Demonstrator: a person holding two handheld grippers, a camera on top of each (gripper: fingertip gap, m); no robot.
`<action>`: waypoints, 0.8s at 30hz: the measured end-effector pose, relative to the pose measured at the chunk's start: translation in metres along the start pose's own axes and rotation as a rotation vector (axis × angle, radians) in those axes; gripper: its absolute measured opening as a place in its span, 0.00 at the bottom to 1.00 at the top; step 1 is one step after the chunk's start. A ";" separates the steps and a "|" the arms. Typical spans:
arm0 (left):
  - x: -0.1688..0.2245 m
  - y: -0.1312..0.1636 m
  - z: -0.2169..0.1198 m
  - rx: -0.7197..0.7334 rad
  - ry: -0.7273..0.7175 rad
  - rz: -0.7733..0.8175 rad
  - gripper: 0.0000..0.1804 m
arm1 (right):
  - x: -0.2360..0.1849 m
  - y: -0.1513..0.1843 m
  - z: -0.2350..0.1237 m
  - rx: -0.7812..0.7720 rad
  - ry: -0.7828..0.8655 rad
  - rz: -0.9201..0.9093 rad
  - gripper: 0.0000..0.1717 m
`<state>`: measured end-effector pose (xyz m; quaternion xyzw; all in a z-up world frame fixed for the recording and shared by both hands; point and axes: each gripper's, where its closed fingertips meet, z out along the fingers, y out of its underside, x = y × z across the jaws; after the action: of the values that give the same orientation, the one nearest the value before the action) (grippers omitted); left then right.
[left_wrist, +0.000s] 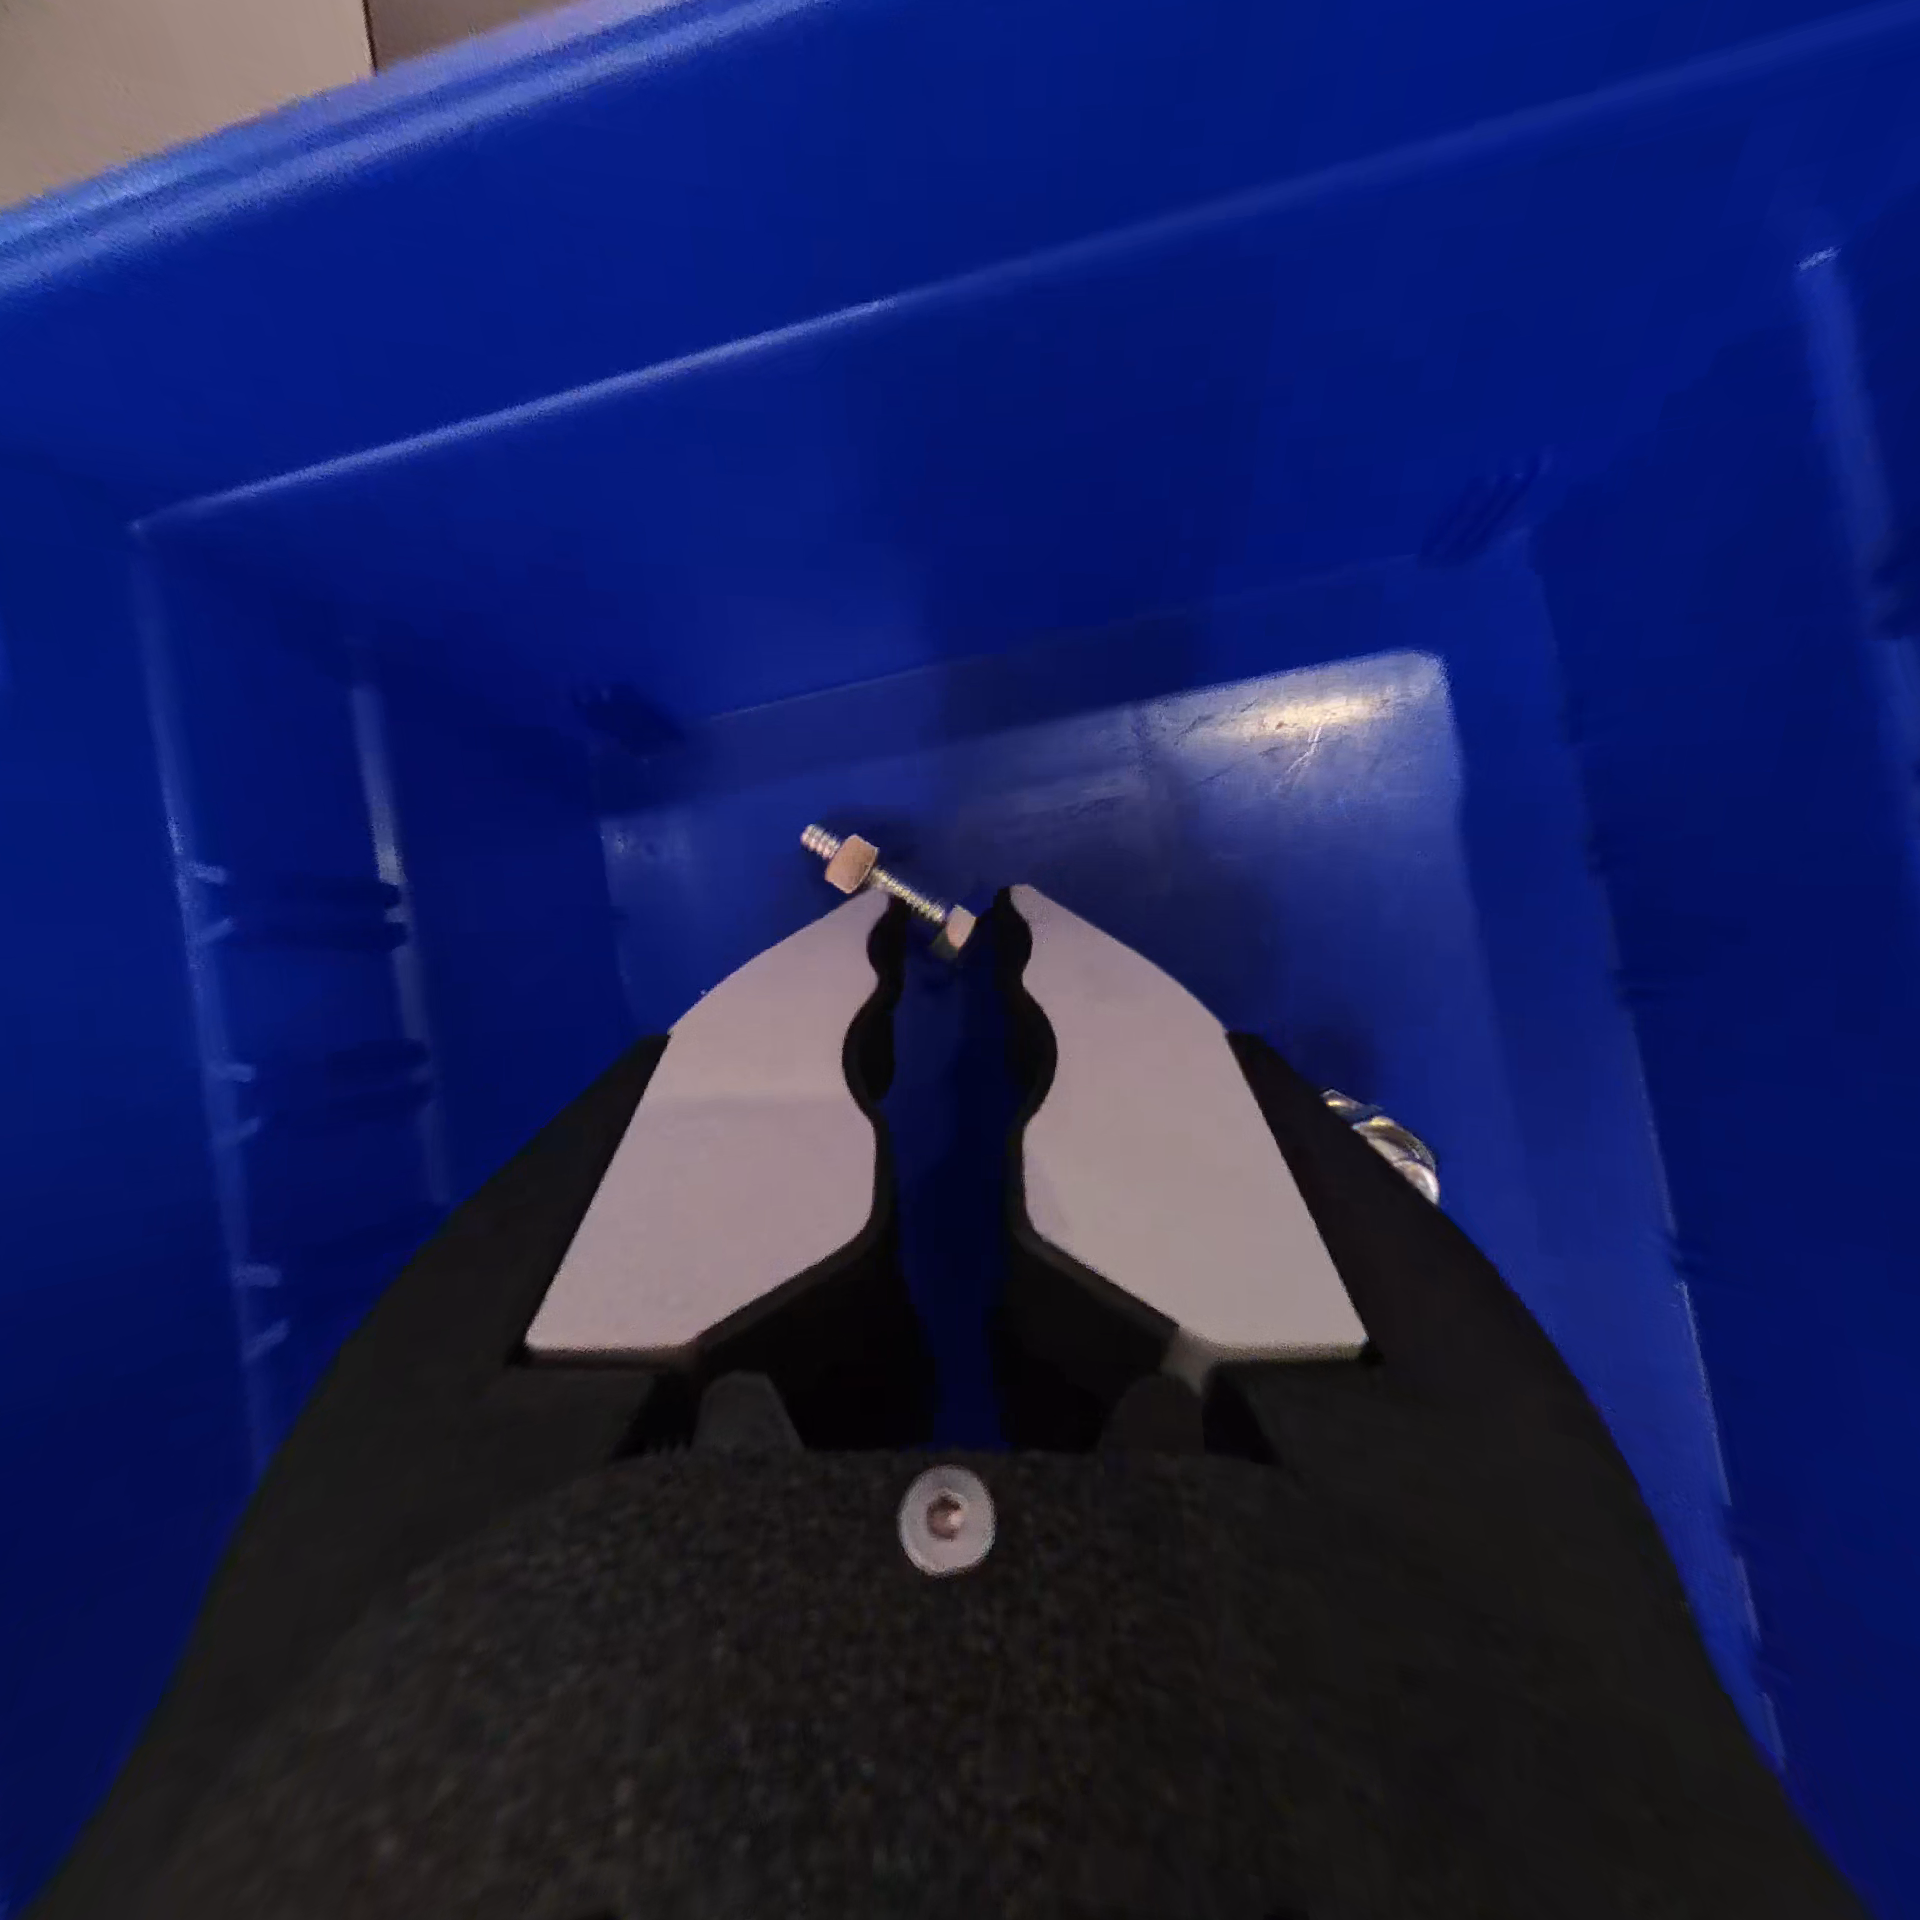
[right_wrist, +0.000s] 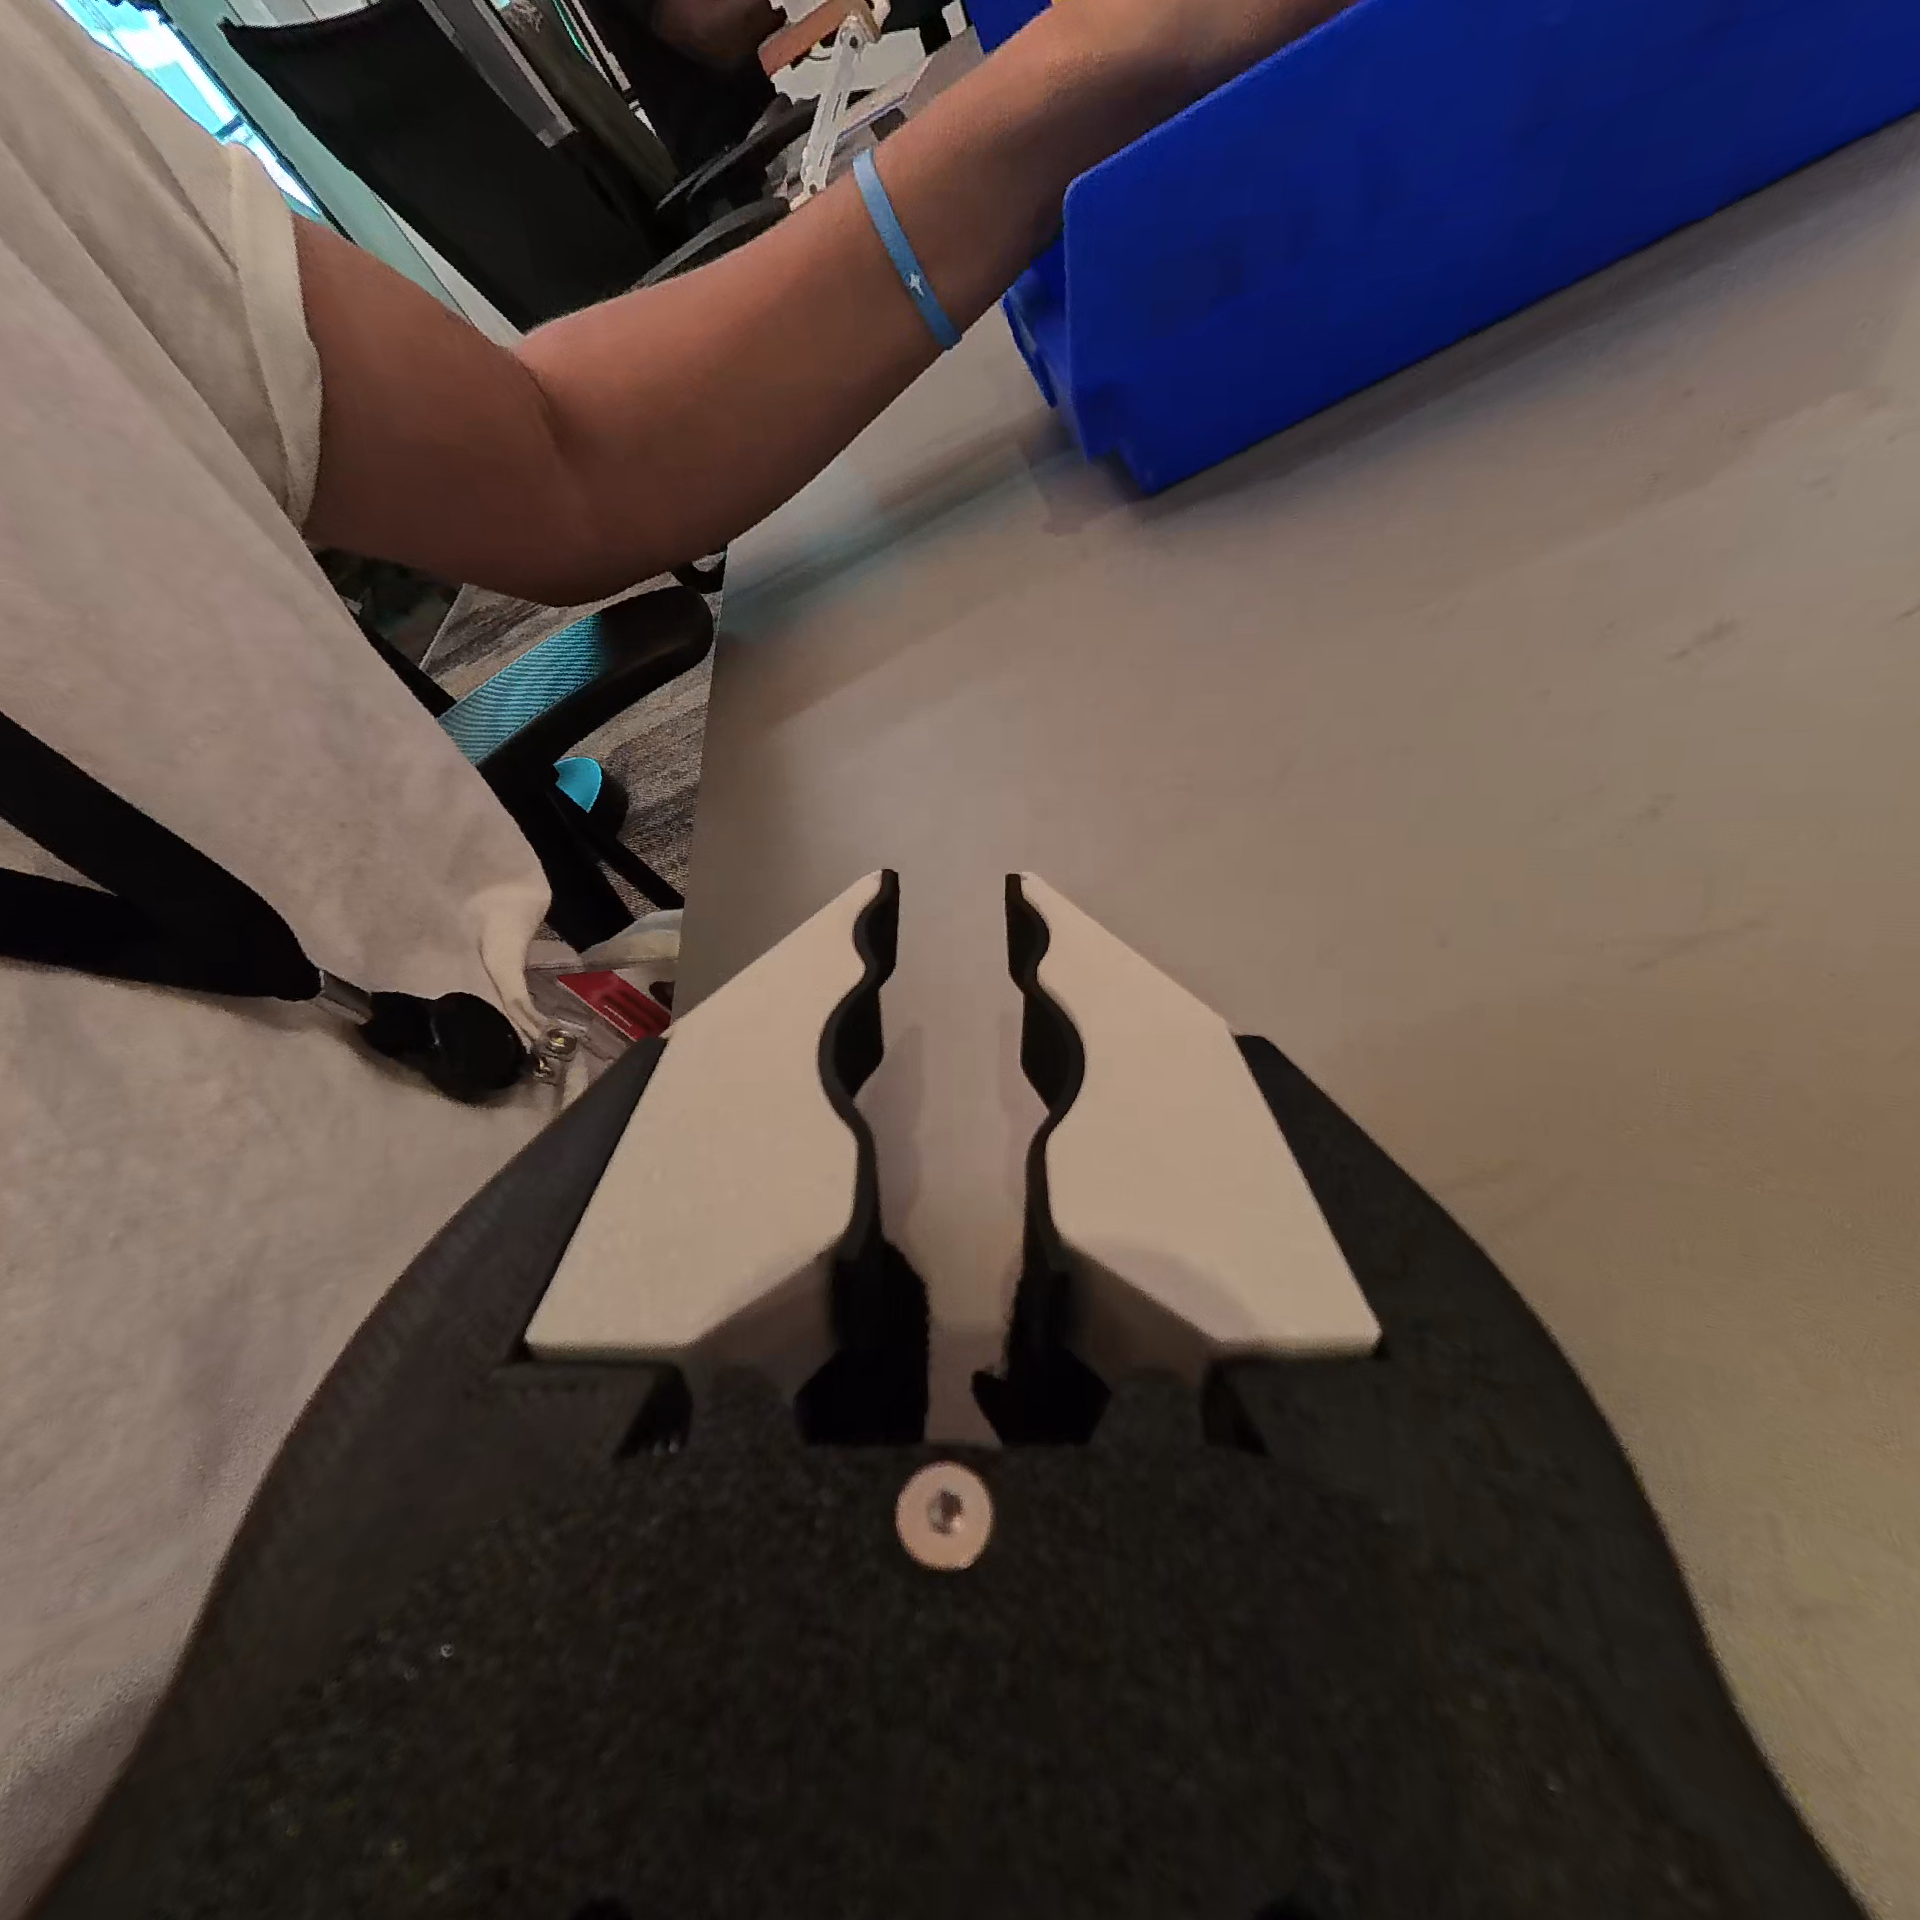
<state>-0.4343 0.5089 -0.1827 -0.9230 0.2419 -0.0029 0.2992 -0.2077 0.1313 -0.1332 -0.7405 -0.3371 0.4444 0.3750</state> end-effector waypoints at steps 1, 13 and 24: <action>0.000 0.001 0.000 -0.003 -0.003 0.009 0.08 | 0.000 0.000 0.000 0.001 0.001 0.000 0.12; 0.030 0.014 -0.058 0.113 0.081 0.275 0.03 | -0.004 -0.008 -0.002 0.045 -0.019 0.023 0.11; 0.210 0.034 -0.319 0.816 1.085 0.586 0.03 | -0.008 -0.092 0.004 0.268 -0.305 0.314 0.11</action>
<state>-0.3117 0.2144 0.0309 -0.5048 0.5723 -0.4684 0.4453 -0.2297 0.1709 -0.0524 -0.6518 -0.2091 0.6444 0.3408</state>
